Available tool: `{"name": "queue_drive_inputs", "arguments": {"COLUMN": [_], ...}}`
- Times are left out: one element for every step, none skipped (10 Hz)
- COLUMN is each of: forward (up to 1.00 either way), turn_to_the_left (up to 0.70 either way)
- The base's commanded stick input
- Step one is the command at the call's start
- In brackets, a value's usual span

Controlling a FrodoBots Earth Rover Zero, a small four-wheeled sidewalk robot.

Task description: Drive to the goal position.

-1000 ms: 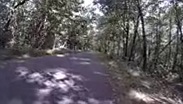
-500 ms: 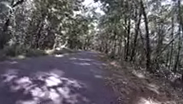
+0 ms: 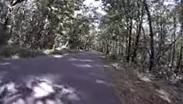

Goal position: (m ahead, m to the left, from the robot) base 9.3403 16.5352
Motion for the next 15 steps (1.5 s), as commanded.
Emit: {"name": "queue_drive_inputs", "arguments": {"forward": [0.70, 0.70, 0.70, 0.70, 0.70, 0.70, 0.70, 0.70, 0.70, 0.70, 0.70, 0.70, 0.70, 0.70, 0.70], "turn_to_the_left": [0.00, 0.00, 0.00, 0.00, 0.00, 0.00, 0.00, 0.00, 0.00, 0.00, 0.00, 0.00, 0.00, 0.00, 0.00]}}
